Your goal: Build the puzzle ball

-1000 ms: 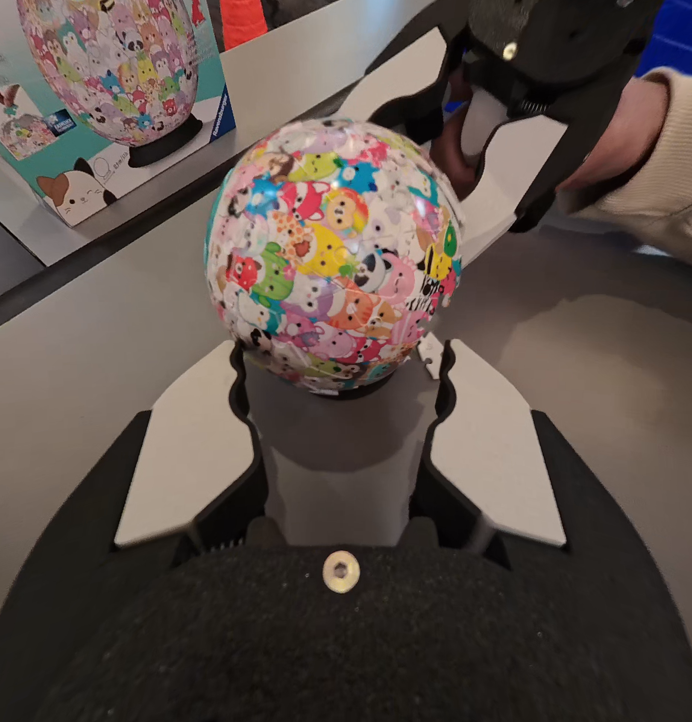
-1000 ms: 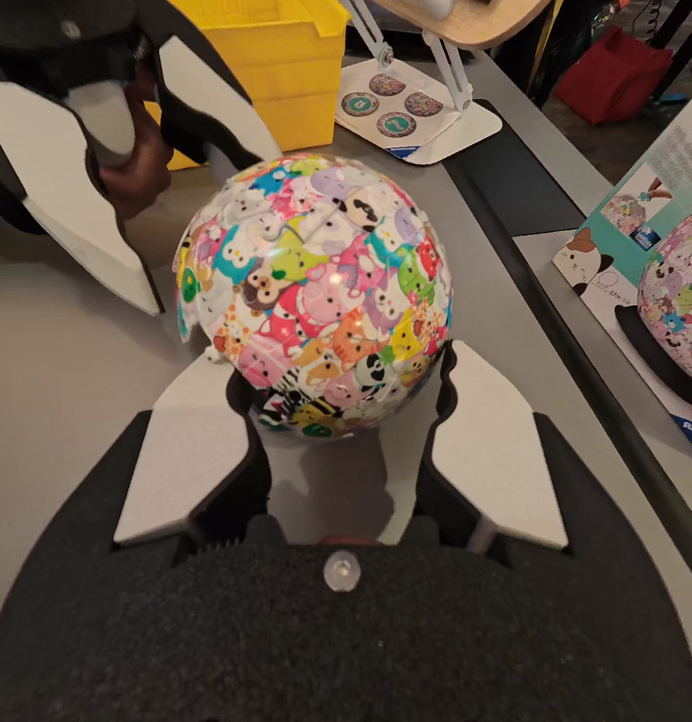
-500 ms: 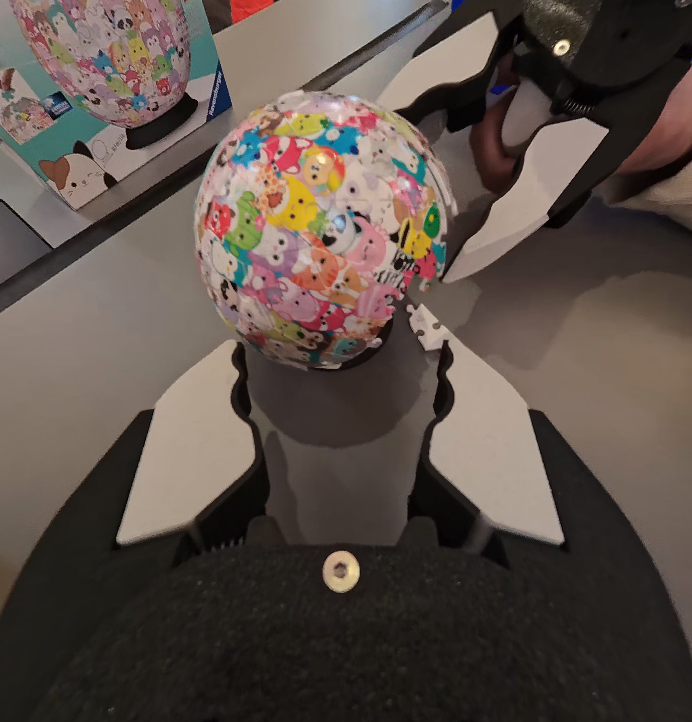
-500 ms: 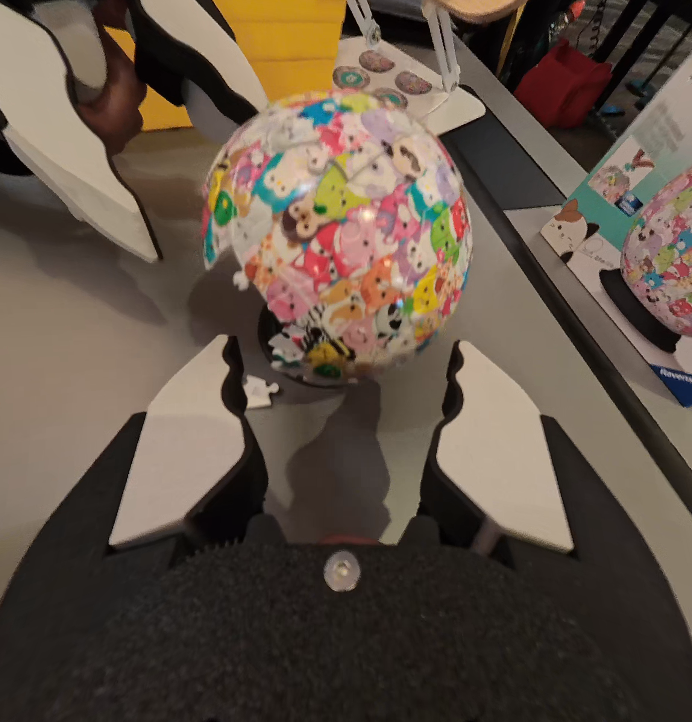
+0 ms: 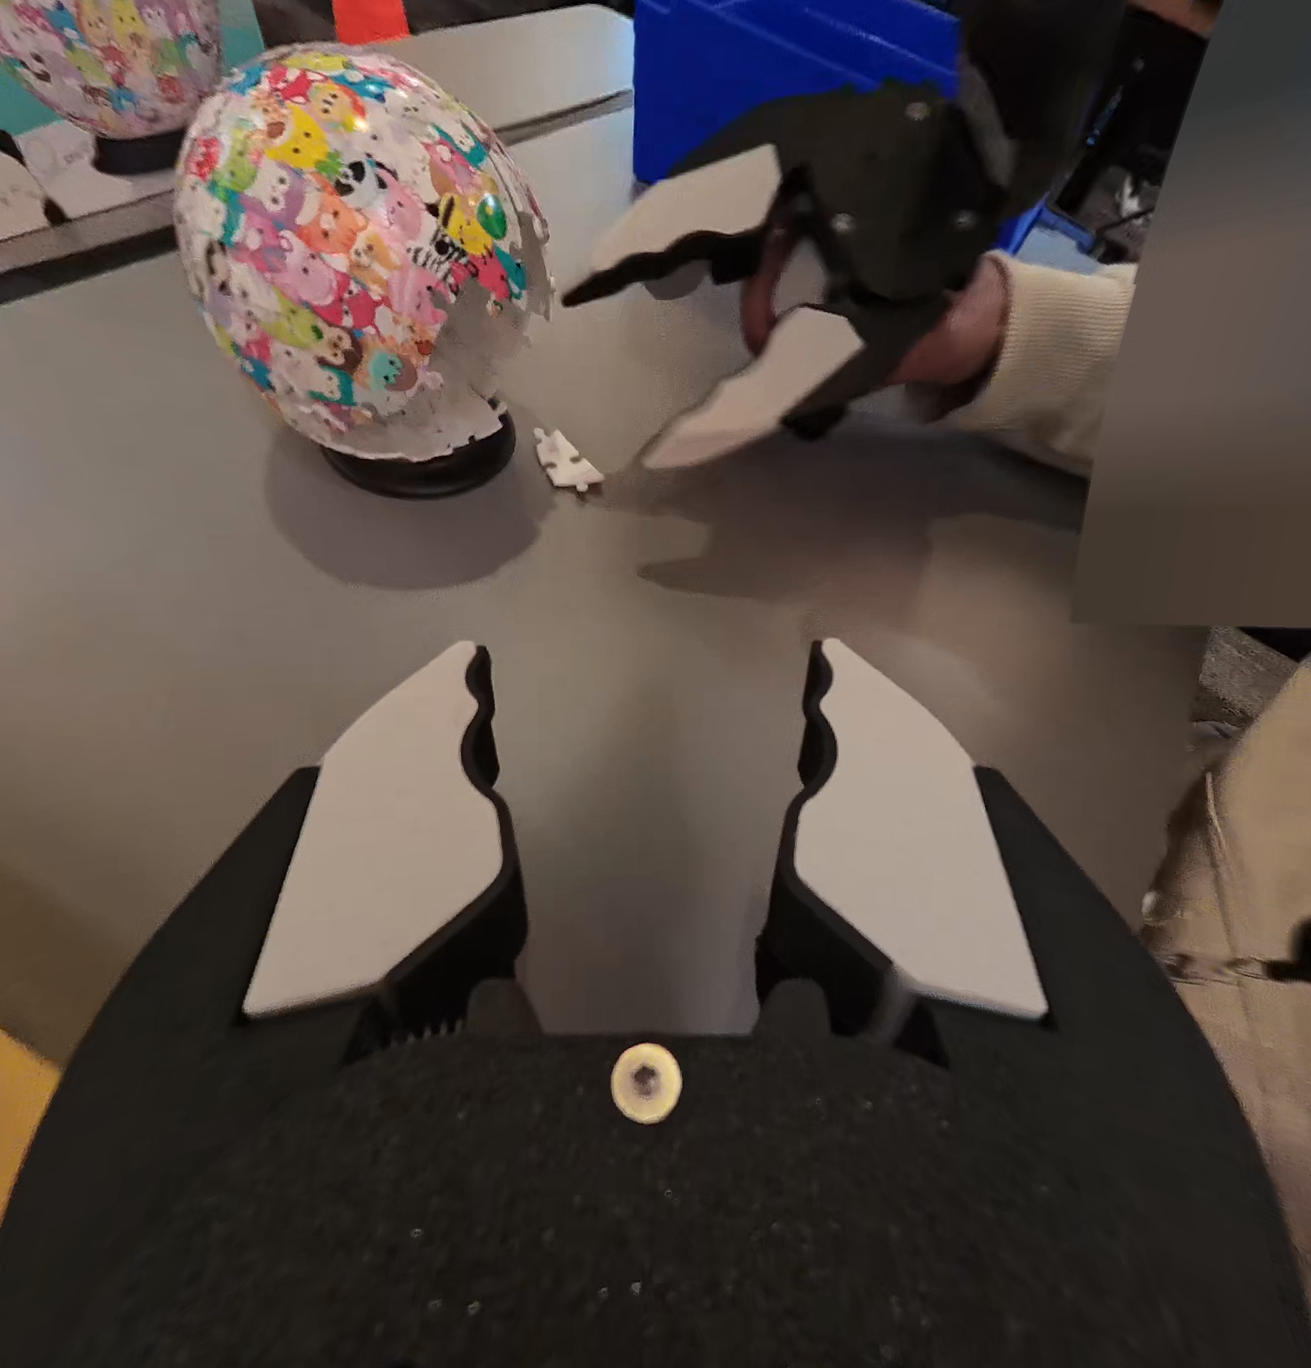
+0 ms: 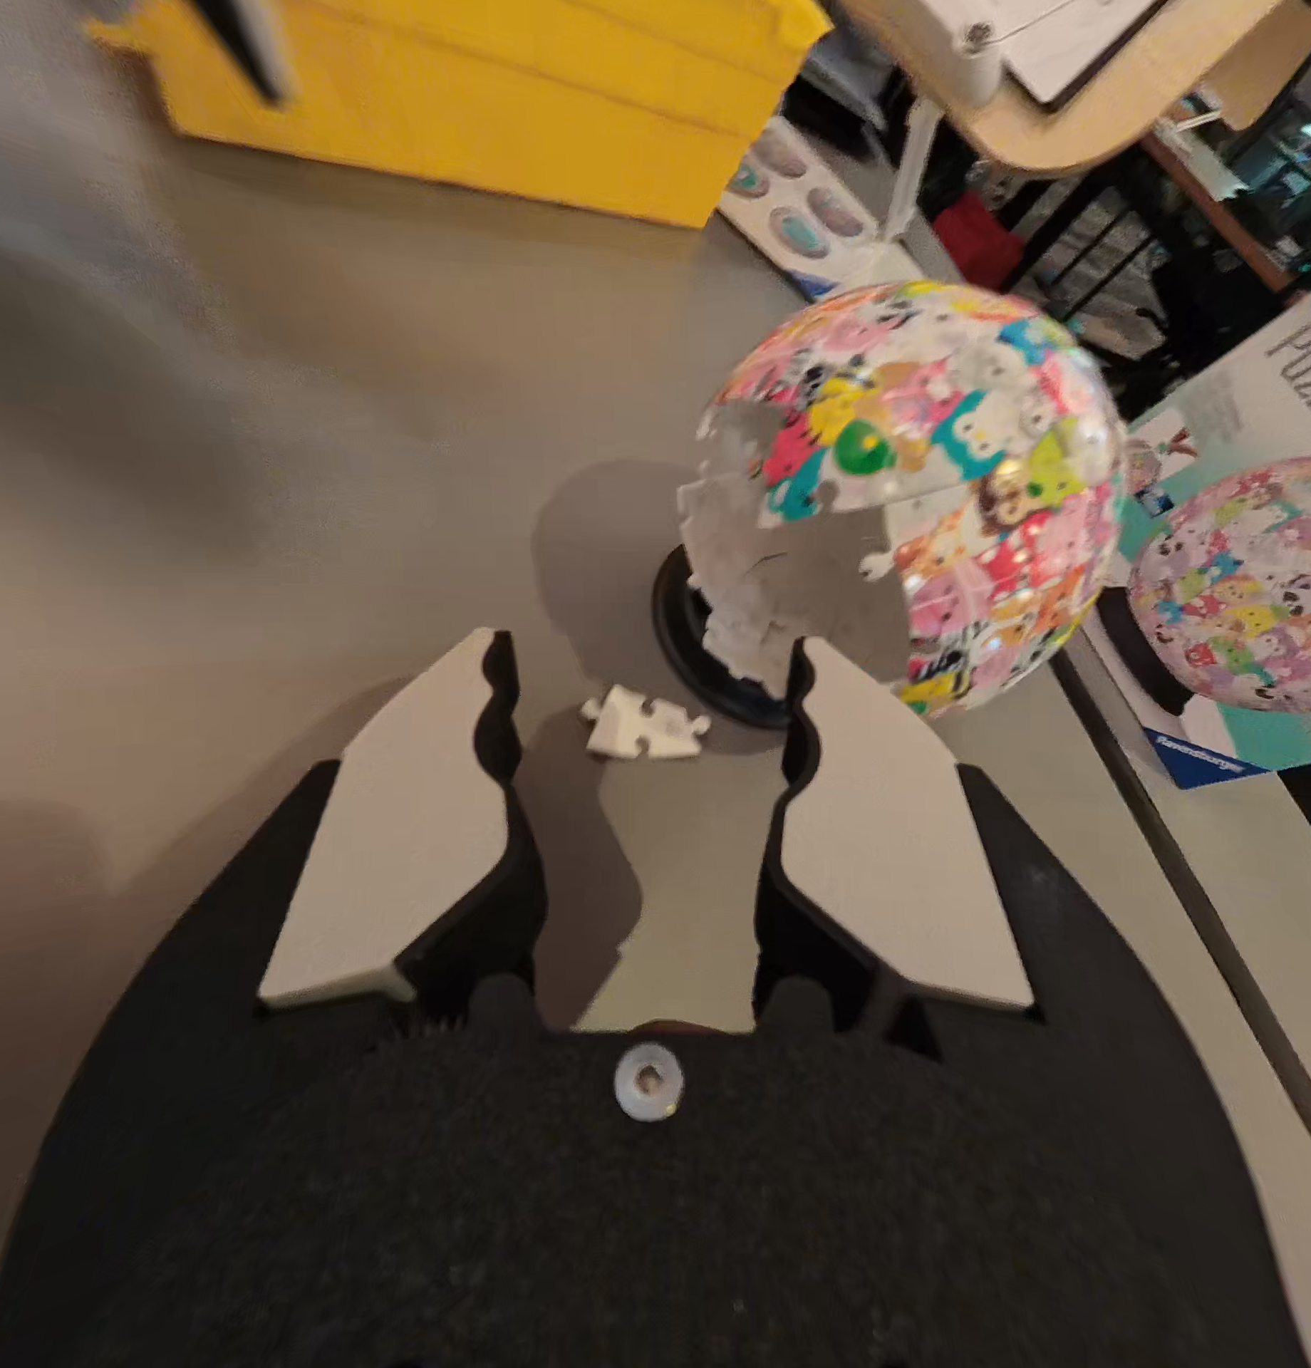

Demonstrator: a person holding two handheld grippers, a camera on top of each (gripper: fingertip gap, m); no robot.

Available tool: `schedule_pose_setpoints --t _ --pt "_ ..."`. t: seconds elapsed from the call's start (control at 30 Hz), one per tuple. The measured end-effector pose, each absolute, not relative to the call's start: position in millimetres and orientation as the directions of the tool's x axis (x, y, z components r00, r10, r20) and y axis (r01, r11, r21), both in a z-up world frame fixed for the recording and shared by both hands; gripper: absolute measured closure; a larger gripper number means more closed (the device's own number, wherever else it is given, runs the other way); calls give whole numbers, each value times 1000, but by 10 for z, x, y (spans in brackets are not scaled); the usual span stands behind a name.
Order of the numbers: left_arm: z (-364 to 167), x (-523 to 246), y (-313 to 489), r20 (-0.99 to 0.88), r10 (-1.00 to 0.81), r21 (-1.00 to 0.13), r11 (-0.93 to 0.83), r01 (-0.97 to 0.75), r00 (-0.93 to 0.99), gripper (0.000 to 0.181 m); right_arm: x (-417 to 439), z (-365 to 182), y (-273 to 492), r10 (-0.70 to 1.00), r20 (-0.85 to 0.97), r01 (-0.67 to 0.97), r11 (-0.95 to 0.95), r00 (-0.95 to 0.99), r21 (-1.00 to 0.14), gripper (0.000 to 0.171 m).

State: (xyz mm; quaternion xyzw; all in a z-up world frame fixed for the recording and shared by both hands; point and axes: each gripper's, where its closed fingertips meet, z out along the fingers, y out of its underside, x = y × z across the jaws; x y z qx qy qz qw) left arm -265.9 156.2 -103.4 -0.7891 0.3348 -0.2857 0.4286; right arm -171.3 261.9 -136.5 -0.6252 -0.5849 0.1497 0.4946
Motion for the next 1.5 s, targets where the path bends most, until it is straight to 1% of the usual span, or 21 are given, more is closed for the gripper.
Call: schedule_pose_setpoints --t 0.1,0.13,0.17,0.2,0.23,0.27,0.33,0.4,0.43,0.53,0.63,0.67,0.8,0.87,0.97,1.13,1.27,1.37,1.43,1.5 --pt "-985 -2813 1367 145 -752 -897 -375 -236 643 105 -1752 -1377 2728 860 385 571 140 336 -809 123" --pt "-971 -2840 1340 137 -746 -906 -360 -222 651 107 -1741 -1361 2671 854 379 544 141 355 -827 128" --pt "-960 -2855 1329 125 -743 -916 -341 -212 657 109 -1745 -1318 2575 855 362 490 151 371 -859 137" --pt "-954 -2865 1339 110 -737 -926 -321 -202 667 115 -1758 -1280 2459 861 349 443 168 369 -881 156" --pt "-955 -2861 1371 99 -727 -934 -303 -188 679 125 -1746 -1272 2393 852 368 446 183 372 -876 171" --pt "-969 -2818 1402 102 -728 -938 -297 -178 677 128 -1684 -1271 2446 806 412 484 181 426 -856 171" --pt "-1047 -2695 1449 126 -738 -923 -332 -193 663 128 -1607 -1264 2603 730 452 524 151 513 -838 171" --pt "-1077 -2636 1482 142 -719 -913 -360 -190 681 129 -1647 -1334 2626 746 404 539 73 529 -839 171" --pt "-1072 -2606 1447 163 -722 -911 -372 -179 672 132 -1667 -1355 2652 740 412 557 59 533 -828 171" --pt "-1046 -2641 1298 158 -729 -909 -371 -191 667 136 -1763 -1387 2815 658 522 644 74 542 -762 171" --pt "-972 -2886 1186 52 -705 -918 -313 -245 707 136 -1823 -1471 3038 551 662 756 82 509 -649 171" --pt "-930 -3007 1157 17 -684 -921 -294 -255 729 136 -1863 -1506 3068 552 678 779 78 486 -622 171" --pt "-715 -3534 1022 -75 -586 -948 -209 -240 807 136 -2014 -1599 3077 575 659 777 65 484 -627 171" --pt "-590 -3786 968 -91 -531 -963 -168 -209 843 136 -2006 -1592 3143 532 697 796 69 481 -602 171" --pt "-388 -4106 914 -96 -462 -982 -100 -159 881 136 -2035 -1616 3199 527 703 812 42 477 -582 171" --pt "-165 -4435 907 -64 -394 -996 -38 -85 917 135 -2037 -1620 3329 450 778 870 6 438 -493 171" --pt "-165 -4525 923 -57 -369 -996 -39 -77 928 136 -2004 -1644 3371 436 765 864 -61 474 -500 171" --pt "-166 -4501 942 -77 -370 -995 -30 -94 926 135 -2032 -1632 3306 446 742 845 -67 501 -531 171" --pt "-186 -4473 961 -80 -373 -994 -34 -100 924 136 -2067 -1615 3237 468 688 804 -89 554 -587 171" --pt "-195 -4439 971 -59 -387 -996 -34 -78 920 136 -2090 -1610 3194 491 601 741 -151 630 -654 171"
